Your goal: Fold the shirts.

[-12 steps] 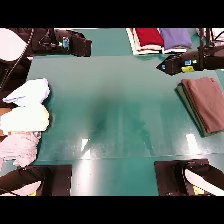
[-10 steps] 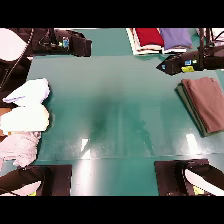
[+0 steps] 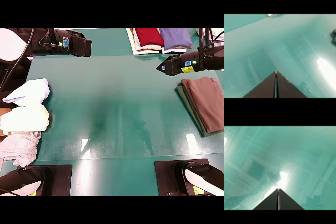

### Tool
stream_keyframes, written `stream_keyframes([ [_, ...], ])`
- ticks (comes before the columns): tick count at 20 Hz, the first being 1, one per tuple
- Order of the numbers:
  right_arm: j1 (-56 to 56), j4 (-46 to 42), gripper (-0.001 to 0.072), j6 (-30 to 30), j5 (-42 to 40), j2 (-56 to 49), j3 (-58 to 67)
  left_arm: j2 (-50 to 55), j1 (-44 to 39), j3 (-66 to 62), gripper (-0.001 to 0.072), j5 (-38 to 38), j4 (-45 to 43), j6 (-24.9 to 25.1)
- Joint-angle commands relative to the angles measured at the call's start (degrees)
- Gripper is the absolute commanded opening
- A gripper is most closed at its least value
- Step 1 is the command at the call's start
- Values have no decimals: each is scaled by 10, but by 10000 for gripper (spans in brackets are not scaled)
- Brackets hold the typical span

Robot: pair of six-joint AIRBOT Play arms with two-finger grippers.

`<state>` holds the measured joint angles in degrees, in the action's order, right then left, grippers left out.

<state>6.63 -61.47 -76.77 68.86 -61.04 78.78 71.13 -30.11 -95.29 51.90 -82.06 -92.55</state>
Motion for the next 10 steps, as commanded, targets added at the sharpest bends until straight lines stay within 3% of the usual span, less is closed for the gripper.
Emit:
stream_keyframes([
  [1,0,0,17,-2,3,0,0,0,0,0,23,-1,0,0],
  [4,0,0,17,-2,3,0,0,0,0,0,23,-42,1,-2],
  [7,0,0,17,-3,-4,0,0,0,0,-2,23,-31,-8,13],
  [8,0,0,17,-3,-3,0,0,0,7,-2,23,-22,-55,24],
  [10,0,0,17,-3,0,0,0,-1,53,-1,24,34,-167,-43],
])
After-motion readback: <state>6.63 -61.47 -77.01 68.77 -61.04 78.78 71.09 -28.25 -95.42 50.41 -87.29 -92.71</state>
